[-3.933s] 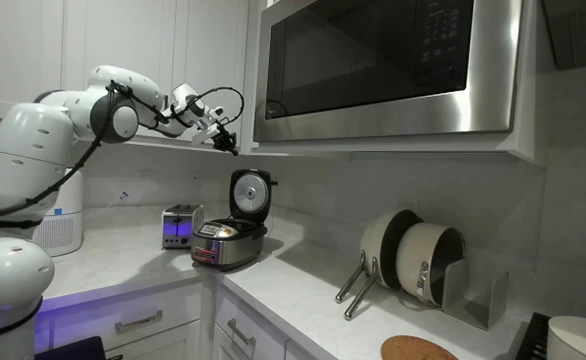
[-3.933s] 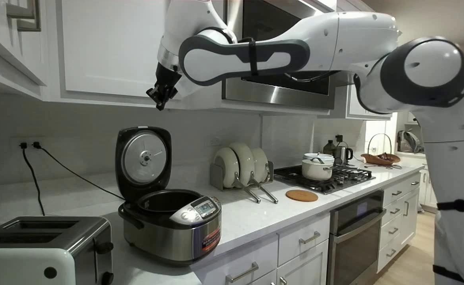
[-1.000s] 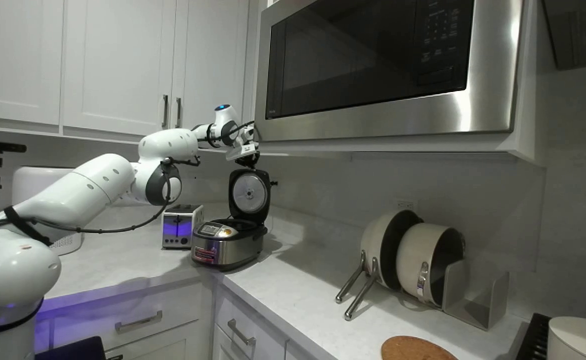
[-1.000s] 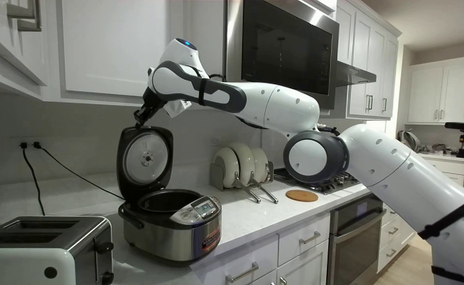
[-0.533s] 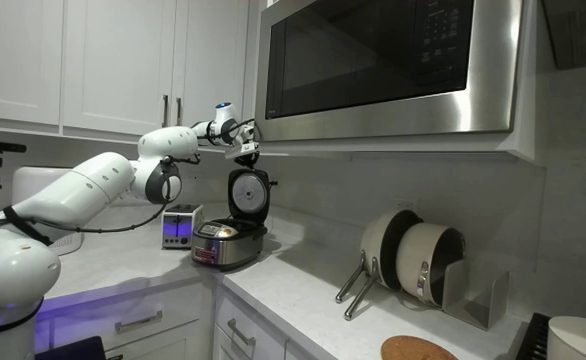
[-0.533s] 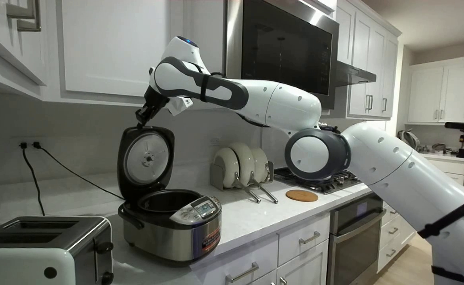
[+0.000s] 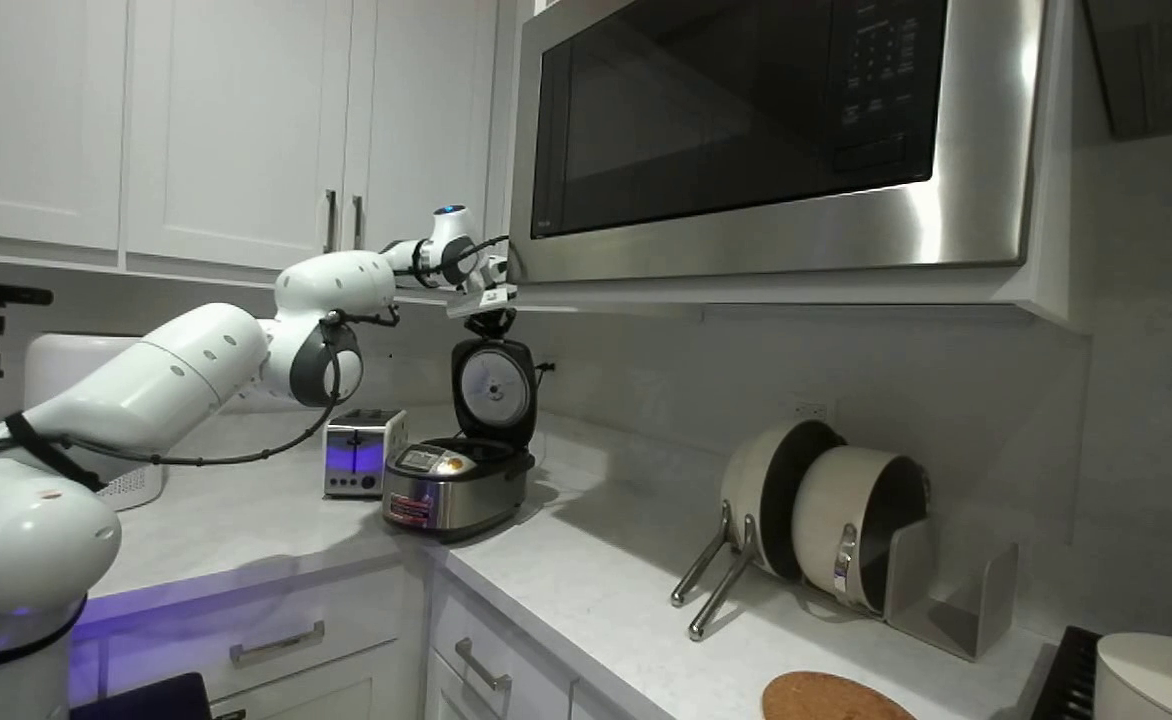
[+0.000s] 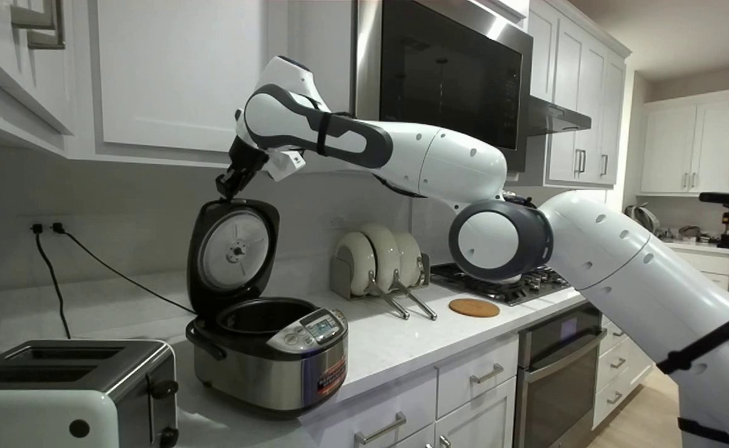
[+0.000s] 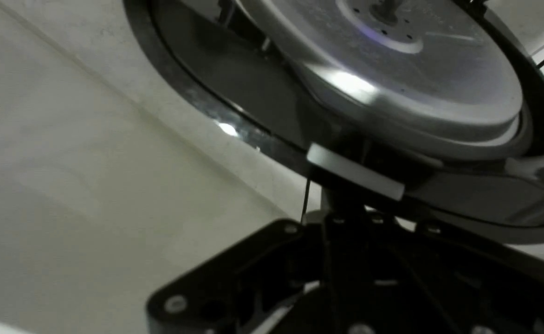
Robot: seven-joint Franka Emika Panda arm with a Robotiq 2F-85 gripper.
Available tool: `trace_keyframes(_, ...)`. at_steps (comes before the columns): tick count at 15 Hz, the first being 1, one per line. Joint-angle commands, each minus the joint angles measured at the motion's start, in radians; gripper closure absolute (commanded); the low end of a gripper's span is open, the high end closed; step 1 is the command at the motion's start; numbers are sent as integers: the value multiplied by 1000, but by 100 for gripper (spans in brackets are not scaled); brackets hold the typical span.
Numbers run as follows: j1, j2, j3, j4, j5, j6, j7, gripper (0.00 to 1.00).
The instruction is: Close the lid of the silver object
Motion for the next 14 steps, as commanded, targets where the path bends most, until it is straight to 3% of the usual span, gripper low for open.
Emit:
trace_keyframes(1, -4, -24, 7, -90, 21, -102, -1, 100)
trace_keyframes(2, -2, -28, 5, -90, 18, -122, 1, 100)
trace_keyframes(3, 15, 36, -19, 31, 28, -192, -5, 100)
trace_keyframes(4, 3, -35, 0, -91, 13, -168, 9, 100)
trace_keyframes(5, 5, -41, -1, -91, 12, -195, 10, 100)
trace_keyframes(6, 19, 21, -19, 31, 27, -267, -3, 100)
trace_keyframes(7, 9, -52, -1, -92, 13, -242, 12, 100)
trace_keyframes(9, 18, -60, -6, -93, 3, -288, 16, 100)
trace_keyframes(10, 34, 2, -26, 25, 12, -362, 7, 100)
trace_keyframes(11, 25, -67, -13, -93, -2, -342, 20, 100)
trace_keyframes(12, 28, -70, -13, -93, -3, -376, 20, 100)
trace_keyframes(13, 44, -8, -30, 25, 5, -458, 8, 100)
trace_keyframes(14, 47, -9, -33, 28, 4, -501, 6, 100)
